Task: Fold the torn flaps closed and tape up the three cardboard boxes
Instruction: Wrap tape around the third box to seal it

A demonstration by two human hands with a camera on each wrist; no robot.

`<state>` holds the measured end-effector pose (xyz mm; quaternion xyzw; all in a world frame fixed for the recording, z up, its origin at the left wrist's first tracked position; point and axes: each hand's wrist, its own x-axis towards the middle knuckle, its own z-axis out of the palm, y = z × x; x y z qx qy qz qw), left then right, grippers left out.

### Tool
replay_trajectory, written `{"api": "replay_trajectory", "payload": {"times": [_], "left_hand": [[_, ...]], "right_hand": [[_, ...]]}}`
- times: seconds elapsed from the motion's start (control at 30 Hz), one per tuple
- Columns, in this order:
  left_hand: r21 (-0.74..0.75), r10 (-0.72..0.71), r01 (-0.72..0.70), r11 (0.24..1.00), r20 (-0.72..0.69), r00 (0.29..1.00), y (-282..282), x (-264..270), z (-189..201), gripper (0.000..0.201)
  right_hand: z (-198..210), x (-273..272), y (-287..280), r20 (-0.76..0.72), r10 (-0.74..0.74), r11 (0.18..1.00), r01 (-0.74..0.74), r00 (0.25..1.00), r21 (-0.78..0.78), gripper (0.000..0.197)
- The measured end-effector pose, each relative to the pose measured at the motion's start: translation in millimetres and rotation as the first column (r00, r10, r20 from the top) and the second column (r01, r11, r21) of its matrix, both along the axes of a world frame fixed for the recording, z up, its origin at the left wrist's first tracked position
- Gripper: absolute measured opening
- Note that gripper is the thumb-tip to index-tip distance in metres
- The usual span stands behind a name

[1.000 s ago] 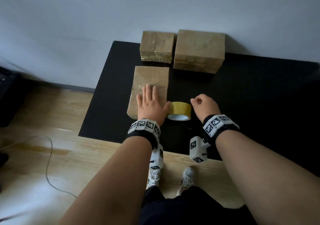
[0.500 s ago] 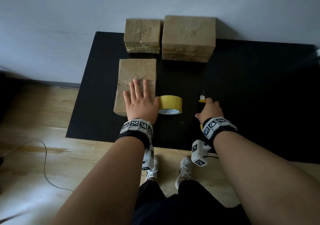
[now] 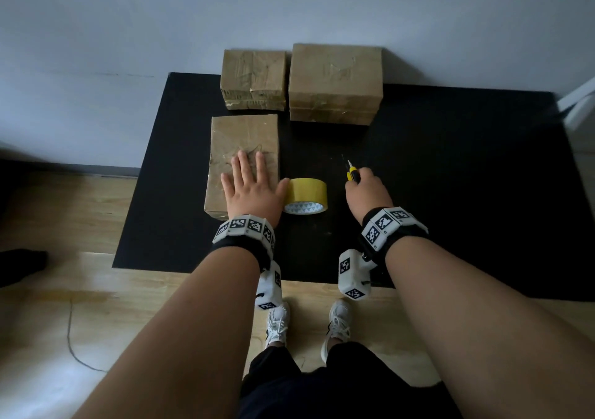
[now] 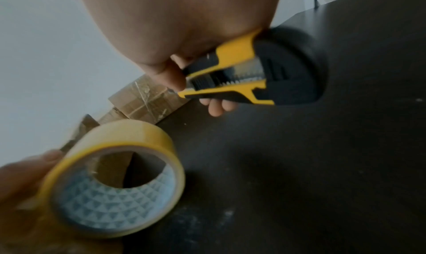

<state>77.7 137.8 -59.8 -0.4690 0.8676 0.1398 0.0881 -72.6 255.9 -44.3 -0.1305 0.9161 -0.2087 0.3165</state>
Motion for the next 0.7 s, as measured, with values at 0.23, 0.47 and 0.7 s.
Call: {"api": "replay_trajectory", "payload": {"times": [0.23, 0.47, 0.7], "left_hand": [[0.107, 0.002, 0.011, 0.994, -0.116, 0.993, -9.6, 12.0, 10.4, 0.065], [0.129, -0.073, 0.081, 0.988, -0.061, 0.995, -7.7, 23.6, 8.6, 0.063], [0.154, -0.105, 0.108, 0.982, -0.029, 0.994, -12.2, 23.8, 7.7, 0.063]], "right_hand": [[31.7, 32.3, -12.4, 0.104, 0.129, 0.971, -0.104, 0.986, -0.214, 0.027], [32.4, 63.4, -11.8, 0.197, 0.276, 0.948, -0.233, 0.941, -0.216, 0.057], [32.6, 66.4, -11.7, 0.215, 0.311, 0.948, -0.287, 0.926, -0.134, 0.068]]}}
